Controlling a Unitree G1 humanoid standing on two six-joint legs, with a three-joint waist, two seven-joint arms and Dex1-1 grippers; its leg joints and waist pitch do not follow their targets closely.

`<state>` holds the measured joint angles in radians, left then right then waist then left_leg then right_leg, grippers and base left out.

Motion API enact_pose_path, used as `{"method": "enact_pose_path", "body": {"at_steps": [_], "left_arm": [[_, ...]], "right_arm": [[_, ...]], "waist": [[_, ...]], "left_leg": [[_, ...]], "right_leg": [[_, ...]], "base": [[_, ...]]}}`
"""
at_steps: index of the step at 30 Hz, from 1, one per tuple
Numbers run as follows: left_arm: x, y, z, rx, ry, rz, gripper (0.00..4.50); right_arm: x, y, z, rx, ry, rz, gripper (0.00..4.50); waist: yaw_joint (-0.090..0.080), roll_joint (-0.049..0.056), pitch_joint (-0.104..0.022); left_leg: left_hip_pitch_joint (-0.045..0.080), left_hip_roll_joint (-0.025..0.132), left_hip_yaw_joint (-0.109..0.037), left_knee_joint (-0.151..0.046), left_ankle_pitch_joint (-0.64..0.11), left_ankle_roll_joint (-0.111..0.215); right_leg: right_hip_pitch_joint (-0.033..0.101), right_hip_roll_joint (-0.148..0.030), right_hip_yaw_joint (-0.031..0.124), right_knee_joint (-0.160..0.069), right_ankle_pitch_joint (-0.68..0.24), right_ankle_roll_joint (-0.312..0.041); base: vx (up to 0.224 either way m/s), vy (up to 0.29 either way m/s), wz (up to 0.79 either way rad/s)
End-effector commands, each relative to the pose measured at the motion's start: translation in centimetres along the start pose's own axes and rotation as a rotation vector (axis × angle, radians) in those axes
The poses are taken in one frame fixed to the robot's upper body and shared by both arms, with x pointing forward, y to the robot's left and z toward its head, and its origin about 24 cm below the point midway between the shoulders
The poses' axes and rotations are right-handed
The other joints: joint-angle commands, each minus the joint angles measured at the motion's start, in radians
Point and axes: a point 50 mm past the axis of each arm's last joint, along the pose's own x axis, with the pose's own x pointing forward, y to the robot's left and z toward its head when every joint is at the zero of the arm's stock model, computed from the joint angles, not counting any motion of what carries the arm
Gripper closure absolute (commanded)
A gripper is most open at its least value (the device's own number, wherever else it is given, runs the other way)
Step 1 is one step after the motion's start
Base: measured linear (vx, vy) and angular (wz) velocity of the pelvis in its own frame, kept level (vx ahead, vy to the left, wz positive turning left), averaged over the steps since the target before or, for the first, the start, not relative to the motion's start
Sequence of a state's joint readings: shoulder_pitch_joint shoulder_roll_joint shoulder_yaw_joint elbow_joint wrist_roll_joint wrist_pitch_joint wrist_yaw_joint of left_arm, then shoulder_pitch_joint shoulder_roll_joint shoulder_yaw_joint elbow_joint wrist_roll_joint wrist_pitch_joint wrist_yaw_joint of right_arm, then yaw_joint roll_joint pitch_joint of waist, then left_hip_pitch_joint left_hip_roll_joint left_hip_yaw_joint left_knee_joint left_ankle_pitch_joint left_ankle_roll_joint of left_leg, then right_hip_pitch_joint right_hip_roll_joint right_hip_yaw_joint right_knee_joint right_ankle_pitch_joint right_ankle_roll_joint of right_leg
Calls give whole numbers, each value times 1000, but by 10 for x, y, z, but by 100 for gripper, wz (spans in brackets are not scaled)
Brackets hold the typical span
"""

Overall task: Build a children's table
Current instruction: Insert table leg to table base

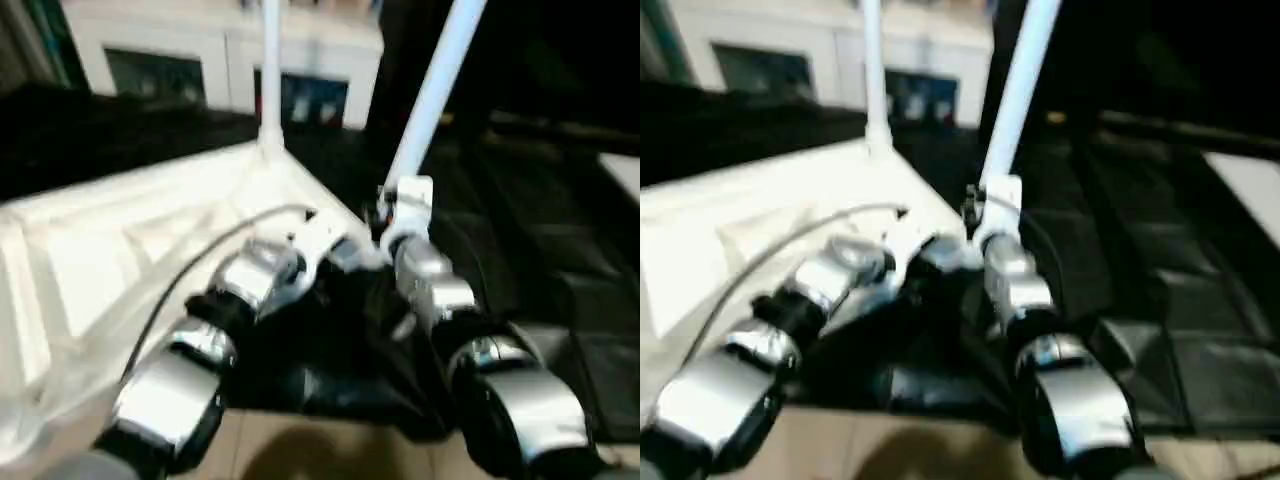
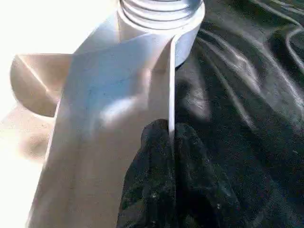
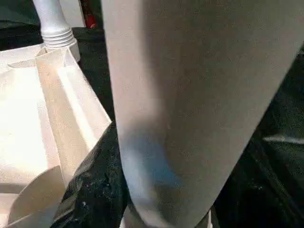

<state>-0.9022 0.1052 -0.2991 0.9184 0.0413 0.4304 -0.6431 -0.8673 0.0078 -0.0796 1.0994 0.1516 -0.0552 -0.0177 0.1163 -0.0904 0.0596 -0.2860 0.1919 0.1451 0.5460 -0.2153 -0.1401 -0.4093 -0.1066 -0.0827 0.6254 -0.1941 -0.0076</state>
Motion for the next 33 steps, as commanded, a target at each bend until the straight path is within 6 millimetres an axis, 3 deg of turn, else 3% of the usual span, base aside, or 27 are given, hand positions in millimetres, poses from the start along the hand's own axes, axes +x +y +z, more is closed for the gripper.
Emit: {"method": "enact_pose_path", "body": {"at_steps": [1,2,3,4,5,7,8,9,10,15,20,25,32,33], "left_arm": [[-1,6,-8,-28,11,34,450],[-1,6,-8,-28,11,34,450],[-1,6,-8,-27,7,26,450],[-1,5,-8,-26,6,23,450],[-1,5,-8,-26,4,15,450],[-2,5,-8,-26,-5,-12,450],[-2,5,-8,-26,-5,-12,450],[-2,5,-9,-25,-6,-16,450],[-3,6,-9,-23,-6,-18,450],[-4,8,-10,-12,-8,-24,450],[-6,9,-11,8,-8,-42,450],[-10,9,-13,40,-15,-93,450],[-17,6,-19,79,-16,-192,450],[-20,3,-20,89,-21,-237,450]], "right_arm": [[-13,-7,-55,16,223,-29,265],[-13,-7,-55,16,223,-29,265],[-13,-5,-54,13,217,-11,265],[-12,-5,-54,12,215,-6,265],[-12,-4,-53,17,209,5,265],[-10,0,-47,42,184,51,265],[-10,0,-47,42,184,51,265],[-10,2,-45,48,173,65,209],[-9,3,-43,54,163,82,209],[-7,2,-33,43,118,135,158],[-7,-5,-21,3,63,221,120],[-14,-14,-10,-49,27,399,75],[-38,-39,-11,-198,50,608,75],[-44,-46,-11,-235,50,641,75]], "waist": [[-5,6,-39],[-8,7,-44],[-7,11,-47],[-13,14,-45],[-14,13,-42],[-16,17,-47],[-17,17,-46],[-19,18,-47],[-21,22,-49],[-27,20,-55],[-25,18,-58],[-25,19,-62],[-19,16,-62],[-20,21,-63]], "left_leg": [[-38,4,18,-50,-31,95],[-44,8,14,-54,-56,93],[-41,10,15,-55,-74,91],[-38,15,20,-56,-134,86],[-45,15,19,-58,-152,83],[-40,19,19,-62,-212,66],[-42,21,18,-63,-215,62],[-43,22,19,-63,-213,59],[-45,23,20,-64,-199,55],[-51,22,22,-57,-137,64],[-55,21,23,-54,-106,76],[-56,23,24,-43,-32,118],[-53,27,25,-37,-7,162],[-53,26,26,-37,-8,161]], "right_leg": [[45,-27,64,-76,-67,-164],[54,-29,64,-74,-85,-177],[53,-28,65,-77,-99,-187],[43,-23,67,-82,-127,-210],[48,-23,66,-85,-158,-204],[43,-27,66,-96,-263,-179],[43,-27,66,-96,-271,-177],[44,-27,66,-96,-269,-176],[47,-27,65,-94,-245,-178],[55,-26,64,-87,-167,-201],[62,-28,63,-86,-154,-209],[67,-27,61,-72,-12,-258],[71,-27,60,-68,35,-284],[71,-27,61,-68,33,-289]], "base": [[0,0,0],[0,0,0],[0,0,0],[0,0,0],[0,0,0],[0,0,0],[0,0,0],[0,0,0],[0,0,0],[0,0,0],[0,0,0],[0,0,0],[0,0,0],[0,0,0]]}}
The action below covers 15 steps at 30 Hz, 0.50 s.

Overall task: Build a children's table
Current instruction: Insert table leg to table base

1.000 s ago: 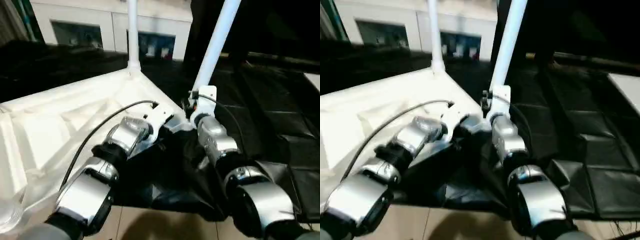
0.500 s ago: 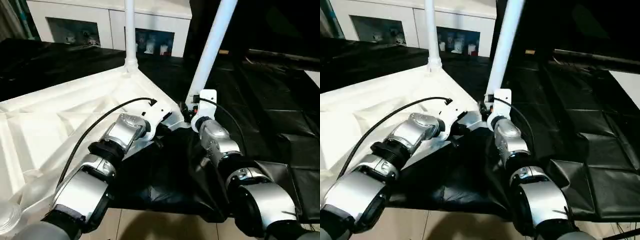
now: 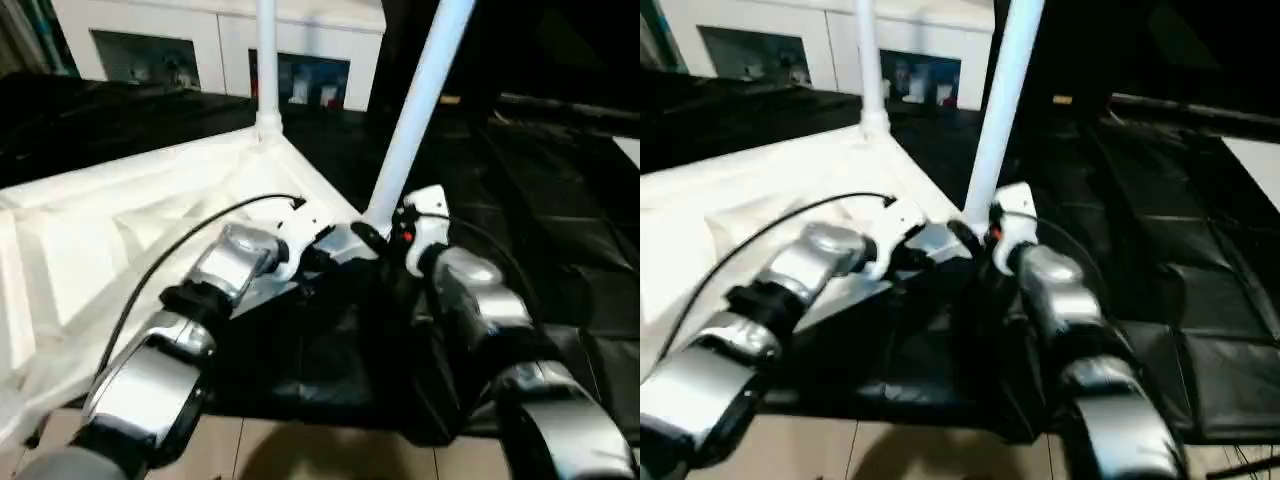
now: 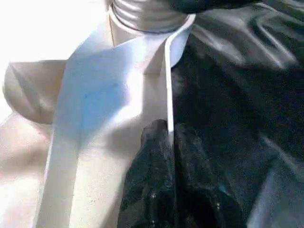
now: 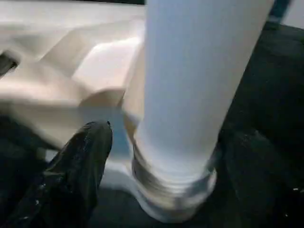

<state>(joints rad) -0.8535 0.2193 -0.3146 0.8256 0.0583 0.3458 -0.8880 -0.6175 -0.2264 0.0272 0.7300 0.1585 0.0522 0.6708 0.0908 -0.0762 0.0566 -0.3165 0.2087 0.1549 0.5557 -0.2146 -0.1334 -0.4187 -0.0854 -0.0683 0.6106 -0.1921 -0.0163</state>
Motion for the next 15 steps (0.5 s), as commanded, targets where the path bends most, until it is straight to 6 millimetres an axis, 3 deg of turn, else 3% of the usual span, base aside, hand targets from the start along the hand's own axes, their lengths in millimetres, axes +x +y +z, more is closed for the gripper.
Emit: {"method": "enact_pose_path", "body": {"at_steps": [1,3,9,10,15], "left_arm": [[3,-13,-12,-11,1,-112,450],[1,-17,-12,5,-6,-160,450],[-9,-27,-17,63,12,-294,450],[-13,-30,-17,80,2,-332,450],[-25,-41,-22,105,4,-452,450]], "right_arm": [[-9,4,-5,-51,34,100,75],[-15,4,-5,-78,43,126,75],[-35,11,-10,-147,82,269,75],[-41,14,-10,-156,88,304,75],[-52,19,-7,-162,74,381,75]], "waist": [[7,4,-59],[3,6,-61],[6,8,-57],[11,8,-59],[11,11,-60]], "left_leg": [[-25,10,14,-47,-7,153],[-24,9,16,-45,-1,155],[-21,14,17,-46,-27,144],[-22,15,15,-45,-19,141],[-22,15,17,-43,-17,140]], "right_leg": [[83,-50,45,-54,30,-279],[79,-48,45,-51,37,-292],[76,-47,46,-54,-10,-286],[81,-48,46,-50,3,-283],[77,-47,47,-48,18,-287]], "base": [[0,0,0],[0,0,0],[0,0,0],[0,0,0],[0,0,0]]}}
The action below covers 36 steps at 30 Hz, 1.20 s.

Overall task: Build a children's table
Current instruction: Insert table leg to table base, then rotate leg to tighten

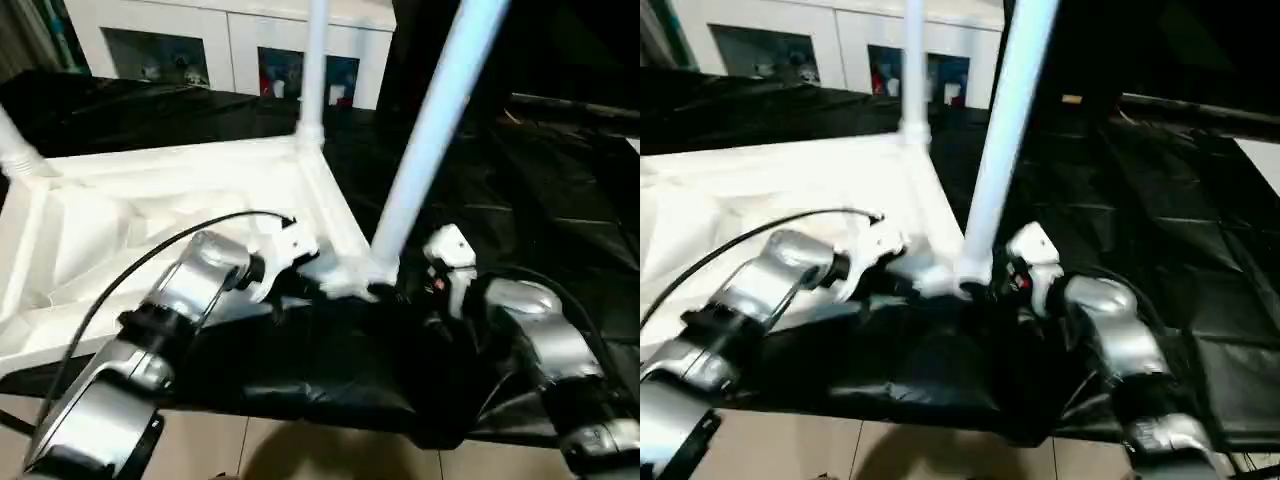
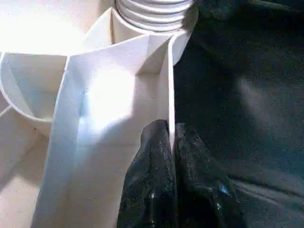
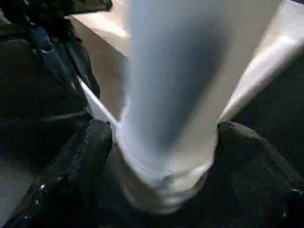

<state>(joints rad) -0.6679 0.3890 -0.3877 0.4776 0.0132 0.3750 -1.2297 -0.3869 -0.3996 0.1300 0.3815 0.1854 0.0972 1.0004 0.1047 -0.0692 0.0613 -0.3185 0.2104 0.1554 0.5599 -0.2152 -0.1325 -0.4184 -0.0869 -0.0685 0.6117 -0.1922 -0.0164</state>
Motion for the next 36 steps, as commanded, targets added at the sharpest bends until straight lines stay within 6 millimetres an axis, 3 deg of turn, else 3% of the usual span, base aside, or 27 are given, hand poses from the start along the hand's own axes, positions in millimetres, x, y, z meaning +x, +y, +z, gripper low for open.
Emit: {"method": "enact_pose_path", "body": {"at_steps": [1,5,7,10,15,24,27,28,30,31,34,36], "left_arm": [[11,-15,3,0,-25,-142,450],[9,-17,3,-2,-28,-146,450],[9,-18,3,-3,-28,-144,450],[7,-19,2,-5,-27,-143,450],[6,-19,1,-8,-23,-134,450],[6,-19,1,-16,-20,-117,450],[8,-10,0,-62,-21,-17,450],[11,-2,1,-102,-36,76,450],[14,2,1,-125,-45,131,450],[19,10,4,-147,-59,228,450],[28,17,7,-196,-72,316,450],[31,19,8,-214,-70,347,450]], "right_arm": [[-4,3,5,-14,-11,42,75],[-8,7,2,-12,1,86,75],[-8,8,1,-5,2,93,108],[-7,10,-1,-9,17,108,120],[-7,10,-3,-22,33,113,169],[-4,8,-5,-27,43,104,181],[-1,3,-10,50,15,6,181],[3,-3,-18,98,26,-126,182],[6,-7,-24,137,47,-226,182],[13,-11,-31,196,52,-356,182],[24,-14,-41,337,49,-554,182],[28,-14,-44,369,66,-623,183]], "waist": [[0,6,-64],[6,5,-63],[6,3,-64],[5,1,-66],[5,-1,-70],[5,-3,-72],[2,-2,-69],[2,-3,-68],[-2,-2,-63],[-4,-1,-62],[-13,0,-59],[-14,-3,-62]], "left_leg": [[-17,14,17,-48,-22,139],[-17,14,19,-47,-41,124],[-19,11,18,-46,-43,114],[-22,11,17,-44,-34,111],[-24,7,16,-38,18,131],[-25,7,16,-33,24,140],[-26,7,16,-34,6,128],[-26,6,17,-34,-5,120],[-27,4,16,-37,-57,85],[-25,3,15,-40,-100,51],[-23,-1,15,-45,-141,29],[-28,-1,11,-45,-132,27]], "right_leg": [[74,-44,46,-49,14,-291],[73,-44,46,-50,-10,-285],[76,-44,45,-50,-25,-275],[78,-45,45,-47,-22,-269],[79,-42,45,-39,38,-275],[79,-43,44,-37,33,-280],[76,-43,44,-39,1,-278],[76,-42,44,-41,-19,-273],[74,-44,43,-53,-124,-245],[72,-45,42,-63,-226,-201],[63,-43,43,-74,-322,-160],[69,-43,42,-75,-333,-136]], "base": [[0,0,0],[0,0,0],[0,0,0],[0,0,0],[0,0,0],[0,0,0],[0,0,0],[0,0,0],[0,0,0],[-55,0,0],[0,0,0],[0,0,0]]}}
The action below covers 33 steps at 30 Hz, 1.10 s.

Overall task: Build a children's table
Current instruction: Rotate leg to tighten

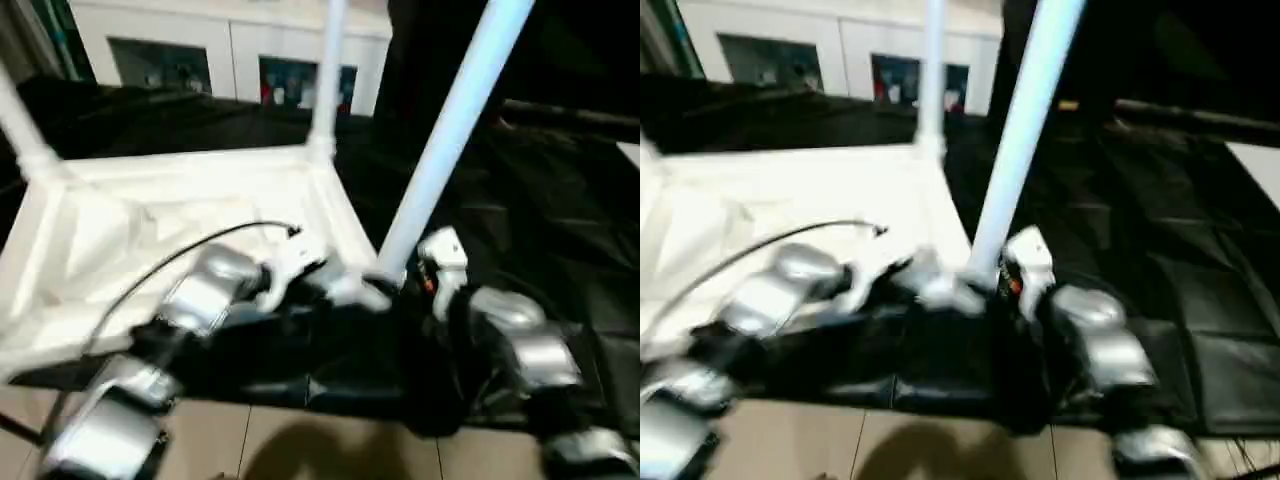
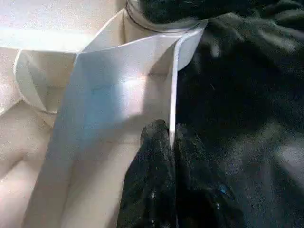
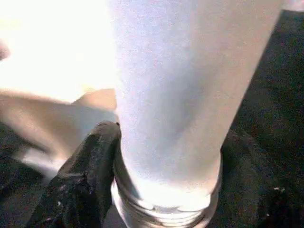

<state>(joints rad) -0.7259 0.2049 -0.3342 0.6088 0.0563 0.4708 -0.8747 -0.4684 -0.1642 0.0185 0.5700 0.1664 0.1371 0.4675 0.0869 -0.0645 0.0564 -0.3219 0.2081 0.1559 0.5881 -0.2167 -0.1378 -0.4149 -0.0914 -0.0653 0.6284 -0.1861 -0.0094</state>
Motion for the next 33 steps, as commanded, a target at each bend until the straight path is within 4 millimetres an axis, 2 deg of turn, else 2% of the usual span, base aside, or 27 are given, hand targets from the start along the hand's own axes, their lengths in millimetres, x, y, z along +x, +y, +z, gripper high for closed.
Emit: {"method": "enact_pose_path", "body": {"at_steps": [1,5,7,10,12,15,16,18,19,20,22,24,26,27,28,30,33], "left_arm": [[1,9,-3,-97,-41,105,450],[14,9,4,-114,-44,177,450],[17,8,6,-107,-41,188,450],[19,8,6,-90,-34,178,450],[17,7,4,-78,-32,155,450],[16,8,1,-75,-36,131,450],[15,7,1,-59,-43,111,450],[13,7,1,-42,-55,80,450],[11,6,0,-32,-53,58,450],[7,3,-1,1,-69,-12,450],[2,-1,-4,0,-60,-83,450],[0,-3,-5,16,-63,-115,450],[-4,-4,-7,30,-50,-153,450],[-7,-5,-8,47,-53,-187,450],[-11,-5,-9,72,-63,-211,450],[-14,-4,-10,85,-68,-215,450],[-20,-5,-12,108,-71,-270,450]], "right_arm": [[-3,-10,-32,94,133,-186,183],[18,9,-33,135,143,-265,183],[27,20,-29,145,132,-238,183],[32,27,-23,169,97,-196,183],[33,29,-16,131,59,-142,127],[32,26,-11,76,34,-122,109],[31,22,-8,67,20,-102,79],[29,19,-4,60,2,-67,69],[26,14,-2,35,-2,-34,65],[18,5,-1,-39,18,22,65],[6,-3,0,-127,46,117,65],[2,-5,0,-146,54,166,65],[-9,-5,1,-182,56,289,65],[-17,-5,1,-188,65,350,65],[-26,-7,1,-203,84,414,65],[-29,-8,1,-209,95,441,65],[-36,-8,0,-232,104,510,65]], "waist": [[0,-1,-55],[0,2,-58],[0,5,-58],[1,3,-58],[1,2,-57],[1,-2,-58],[0,-2,-59],[0,-3,-60],[1,-7,-61],[1,-6,-62],[6,-3,-62],[8,-3,-64],[9,-2,-64],[9,3,-63],[10,0,-63],[8,1,-65],[7,0,-63]], "left_leg": [[-21,-1,15,-72,-141,35],[-26,-4,11,-75,-150,30],[-24,-2,11,-76,-173,39],[-29,-1,10,-78,-163,50],[-27,-1,11,-78,-166,54],[-32,0,10,-78,-157,66],[-34,-1,9,-78,-153,67],[-35,-2,10,-77,-141,74],[-33,-1,11,-74,-119,86],[-35,-2,12,-73,-108,92],[-32,4,14,-70,-85,111],[-34,3,16,-67,-66,127],[-35,5,14,-67,-54,136],[-35,8,14,-66,-47,146],[-34,11,14,-66,-48,157],[-33,10,14,-67,-49,165],[-32,11,16,-68,-67,156]], "right_leg": [[55,-36,41,-95,-333,-142],[58,-36,38,-96,-356,-125],[53,-37,38,-98,-356,-124],[58,-37,38,-95,-320,-127],[57,-37,38,-96,-316,-129],[60,-40,38,-96,-320,-130],[62,-40,38,-95,-323,-128],[63,-40,37,-95,-319,-128],[63,-39,38,-93,-288,-141],[64,-39,39,-91,-272,-147],[64,-41,38,-87,-219,-177],[64,-39,39,-79,-160,-203],[68,-37,36,-76,-123,-215],[66,-39,37,-71,-92,-230],[68,-37,37,-69,-68,-239],[68,-37,36,-69,-56,-251],[68,-41,36,-75,-100,-253]], "base": [[0,0,0],[0,0,0],[0,0,0],[0,0,0],[0,0,0],[0,0,0],[0,0,0],[0,0,0],[0,0,0],[0,0,0],[0,0,0],[0,0,0],[0,0,0],[0,0,0],[0,0,0],[0,0,0],[0,0,0]]}}
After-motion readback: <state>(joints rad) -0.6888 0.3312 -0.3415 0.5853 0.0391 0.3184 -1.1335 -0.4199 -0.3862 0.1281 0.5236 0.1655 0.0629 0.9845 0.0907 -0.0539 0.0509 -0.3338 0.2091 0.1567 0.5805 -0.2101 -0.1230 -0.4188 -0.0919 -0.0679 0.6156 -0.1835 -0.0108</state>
